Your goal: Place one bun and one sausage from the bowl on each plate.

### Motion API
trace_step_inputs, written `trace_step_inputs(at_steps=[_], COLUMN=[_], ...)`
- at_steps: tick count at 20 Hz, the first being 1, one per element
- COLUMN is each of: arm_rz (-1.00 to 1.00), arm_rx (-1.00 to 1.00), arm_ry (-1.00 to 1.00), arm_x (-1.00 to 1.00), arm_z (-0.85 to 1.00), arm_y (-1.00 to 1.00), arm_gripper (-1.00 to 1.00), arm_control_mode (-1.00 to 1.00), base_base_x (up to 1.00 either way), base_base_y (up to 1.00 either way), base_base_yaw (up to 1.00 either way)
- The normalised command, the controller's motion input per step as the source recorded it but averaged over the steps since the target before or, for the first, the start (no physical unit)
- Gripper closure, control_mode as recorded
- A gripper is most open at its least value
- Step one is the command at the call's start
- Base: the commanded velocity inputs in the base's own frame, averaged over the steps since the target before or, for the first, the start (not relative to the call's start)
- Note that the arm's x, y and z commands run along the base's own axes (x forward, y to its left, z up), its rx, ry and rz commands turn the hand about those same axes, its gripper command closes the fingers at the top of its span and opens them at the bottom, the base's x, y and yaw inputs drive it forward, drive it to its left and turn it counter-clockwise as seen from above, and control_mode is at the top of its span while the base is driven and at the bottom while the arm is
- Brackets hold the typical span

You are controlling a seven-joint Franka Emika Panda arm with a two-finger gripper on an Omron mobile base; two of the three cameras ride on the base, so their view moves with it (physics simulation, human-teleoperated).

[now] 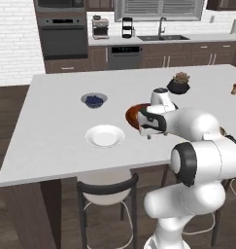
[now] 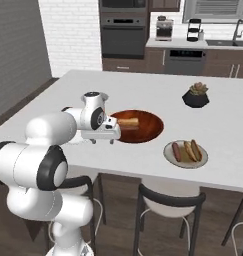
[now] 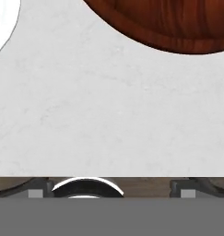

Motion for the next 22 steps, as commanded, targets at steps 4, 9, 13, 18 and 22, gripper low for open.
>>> trace_step_inputs(at_steps=[4,9,13,18,22], arm_rz=[0.0,0.0,0.0,0.0,0.0], arm_rx=[0.0,0.0,0.0,0.0,0.0], arm_ry=[0.0,0.0,0.0,0.0,0.0], arm_x=[0.0,0.0,0.0,0.0,0.13], arm_z=[0.0,0.0,0.0,0.0,0.0], arm_y=[0.0,0.0,0.0,0.0,0.0], arm_gripper=[-1.0,-1.0,-1.0,-1.0,-1.0], arm_control_mode=[1.0,1.0,1.0,1.0,-1.0], base_base_x=[0.29,0.44,0.51,0.48,0.33], base_base_y=[0.43,0.24,0.0,0.01,0.0], base_base_yaw=[0.0,-0.04,-0.1,-0.05,-0.01])
